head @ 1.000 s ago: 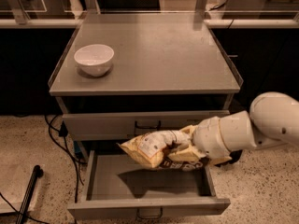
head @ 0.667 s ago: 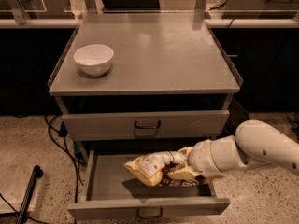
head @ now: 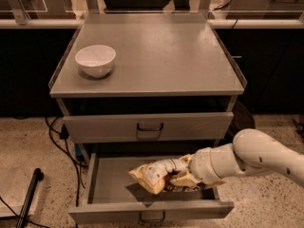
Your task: Place brown chip bag into middle drawer
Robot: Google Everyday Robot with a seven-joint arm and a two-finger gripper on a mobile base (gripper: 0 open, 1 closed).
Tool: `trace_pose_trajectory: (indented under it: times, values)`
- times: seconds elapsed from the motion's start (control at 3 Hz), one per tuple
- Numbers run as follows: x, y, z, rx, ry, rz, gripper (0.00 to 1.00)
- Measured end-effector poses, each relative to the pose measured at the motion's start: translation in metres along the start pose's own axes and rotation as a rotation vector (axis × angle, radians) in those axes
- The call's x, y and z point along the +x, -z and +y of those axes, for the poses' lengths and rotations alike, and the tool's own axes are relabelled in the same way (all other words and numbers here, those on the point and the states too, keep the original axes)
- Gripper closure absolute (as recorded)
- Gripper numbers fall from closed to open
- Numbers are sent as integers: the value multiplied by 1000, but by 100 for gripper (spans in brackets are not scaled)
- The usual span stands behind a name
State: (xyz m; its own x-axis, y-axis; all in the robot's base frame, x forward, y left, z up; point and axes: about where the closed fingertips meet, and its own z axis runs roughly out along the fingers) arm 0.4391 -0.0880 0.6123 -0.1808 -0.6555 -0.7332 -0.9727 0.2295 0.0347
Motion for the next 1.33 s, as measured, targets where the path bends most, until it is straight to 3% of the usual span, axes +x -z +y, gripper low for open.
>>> trace_pose_trajectory:
  times: [0.67, 1.33]
  values:
    - [46, -53, -20, 15, 50, 15, 100]
    - [62, -109, -44, 88, 129, -31, 100]
